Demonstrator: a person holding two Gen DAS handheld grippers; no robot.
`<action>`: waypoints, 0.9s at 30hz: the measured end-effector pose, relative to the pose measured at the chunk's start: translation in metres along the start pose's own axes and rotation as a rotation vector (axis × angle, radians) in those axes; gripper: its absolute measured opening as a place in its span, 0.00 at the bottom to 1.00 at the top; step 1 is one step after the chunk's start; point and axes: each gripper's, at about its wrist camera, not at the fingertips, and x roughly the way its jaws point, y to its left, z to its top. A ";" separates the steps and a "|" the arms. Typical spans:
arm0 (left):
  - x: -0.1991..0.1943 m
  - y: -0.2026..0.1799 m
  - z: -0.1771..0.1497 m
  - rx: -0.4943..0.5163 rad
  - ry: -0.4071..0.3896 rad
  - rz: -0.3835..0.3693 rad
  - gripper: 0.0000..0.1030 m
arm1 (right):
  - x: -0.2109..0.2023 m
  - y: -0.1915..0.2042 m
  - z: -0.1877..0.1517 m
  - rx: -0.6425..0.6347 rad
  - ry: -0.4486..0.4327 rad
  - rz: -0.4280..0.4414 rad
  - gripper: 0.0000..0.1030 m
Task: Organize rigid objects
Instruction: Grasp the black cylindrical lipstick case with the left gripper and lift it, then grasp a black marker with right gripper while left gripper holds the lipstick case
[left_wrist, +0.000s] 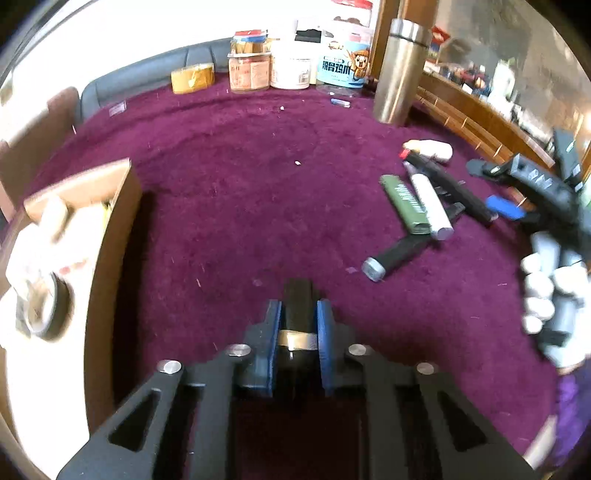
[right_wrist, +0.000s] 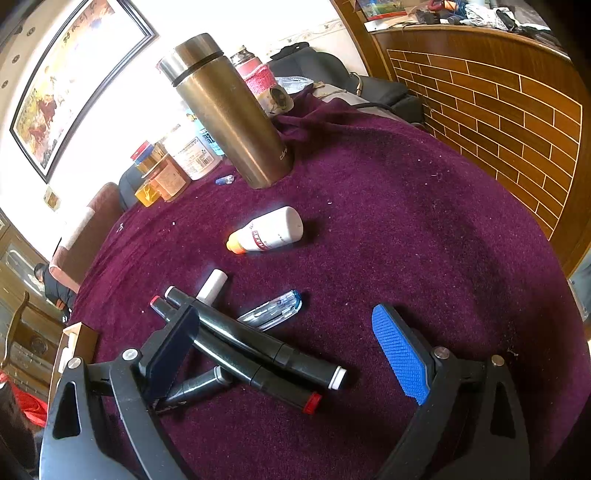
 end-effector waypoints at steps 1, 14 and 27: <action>-0.007 0.004 -0.003 -0.035 -0.012 -0.016 0.14 | 0.000 0.000 0.000 0.001 0.000 0.000 0.93; -0.088 0.020 -0.039 -0.103 -0.160 -0.165 0.14 | -0.005 0.038 -0.014 -0.046 0.139 0.070 0.93; -0.103 0.055 -0.055 -0.204 -0.203 -0.231 0.14 | -0.030 0.057 -0.012 -0.080 0.188 0.052 0.86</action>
